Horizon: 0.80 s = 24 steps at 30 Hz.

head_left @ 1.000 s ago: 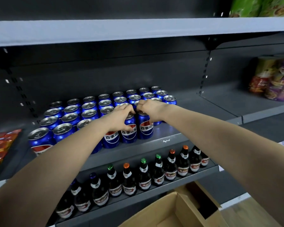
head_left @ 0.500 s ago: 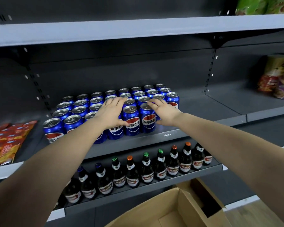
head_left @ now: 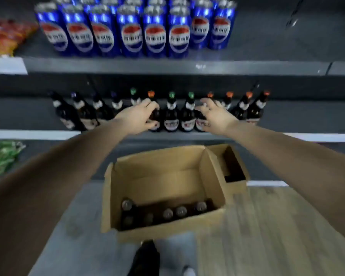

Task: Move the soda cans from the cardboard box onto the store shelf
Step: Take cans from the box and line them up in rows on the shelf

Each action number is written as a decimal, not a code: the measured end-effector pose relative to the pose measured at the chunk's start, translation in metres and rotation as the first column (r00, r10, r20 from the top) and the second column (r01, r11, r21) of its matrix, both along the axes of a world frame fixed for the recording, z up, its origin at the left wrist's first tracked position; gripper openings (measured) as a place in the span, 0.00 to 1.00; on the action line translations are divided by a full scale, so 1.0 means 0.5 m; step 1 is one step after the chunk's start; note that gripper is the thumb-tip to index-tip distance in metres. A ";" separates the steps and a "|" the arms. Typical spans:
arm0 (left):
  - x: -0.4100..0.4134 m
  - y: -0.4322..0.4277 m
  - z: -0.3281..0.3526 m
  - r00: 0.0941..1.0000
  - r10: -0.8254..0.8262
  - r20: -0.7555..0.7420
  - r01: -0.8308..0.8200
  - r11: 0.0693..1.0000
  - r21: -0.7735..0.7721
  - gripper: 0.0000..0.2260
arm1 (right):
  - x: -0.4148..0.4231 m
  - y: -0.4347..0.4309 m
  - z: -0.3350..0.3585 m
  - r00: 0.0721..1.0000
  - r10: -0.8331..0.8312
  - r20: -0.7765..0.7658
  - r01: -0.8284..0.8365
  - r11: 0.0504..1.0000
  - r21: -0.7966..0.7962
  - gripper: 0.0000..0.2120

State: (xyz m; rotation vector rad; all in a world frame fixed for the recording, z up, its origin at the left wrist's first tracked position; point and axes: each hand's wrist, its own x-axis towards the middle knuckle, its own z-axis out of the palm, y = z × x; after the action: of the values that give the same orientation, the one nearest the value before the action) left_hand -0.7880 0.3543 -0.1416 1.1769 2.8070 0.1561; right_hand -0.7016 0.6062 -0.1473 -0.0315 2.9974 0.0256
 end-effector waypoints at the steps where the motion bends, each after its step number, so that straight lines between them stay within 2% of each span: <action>1: 0.031 -0.010 -0.044 0.999 0.008 0.046 -0.006 0.999 -0.043 0.21 | 0.026 0.000 -0.048 0.998 0.002 0.065 -0.002 1.000 -0.001 0.31; 6: 0.151 -0.086 -0.242 0.962 0.122 0.244 -0.092 0.987 -0.129 0.19 | 0.115 -0.046 -0.281 0.956 0.052 0.288 -0.034 0.997 -0.070 0.29; 11: 0.221 -0.150 -0.411 0.875 0.269 0.402 -0.198 0.957 -0.210 0.18 | 0.162 -0.172 -0.461 0.896 0.113 0.429 0.001 0.967 -0.255 0.30; 15: 0.248 -0.175 -0.522 0.812 0.347 0.469 -0.250 0.933 -0.258 0.21 | 0.165 -0.247 -0.584 0.867 0.183 0.463 -0.052 0.959 -0.280 0.24; 21: 0.237 -0.184 -0.682 0.753 0.347 0.559 -0.205 0.931 -0.302 0.21 | 0.128 -0.304 -0.741 0.821 0.220 0.527 -0.041 0.943 -0.330 0.29; 24: 0.230 -0.185 -0.763 0.773 0.403 0.491 -0.152 0.868 -0.473 0.25 | 0.118 -0.324 -0.811 0.745 0.421 0.517 -0.279 0.901 -0.331 0.26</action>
State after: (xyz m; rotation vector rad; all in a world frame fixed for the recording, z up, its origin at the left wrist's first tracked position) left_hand -0.6730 0.2620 -0.5229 0.4824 2.2832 -0.0530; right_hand -0.6424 0.4443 -0.5527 -0.5377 2.3179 -0.2531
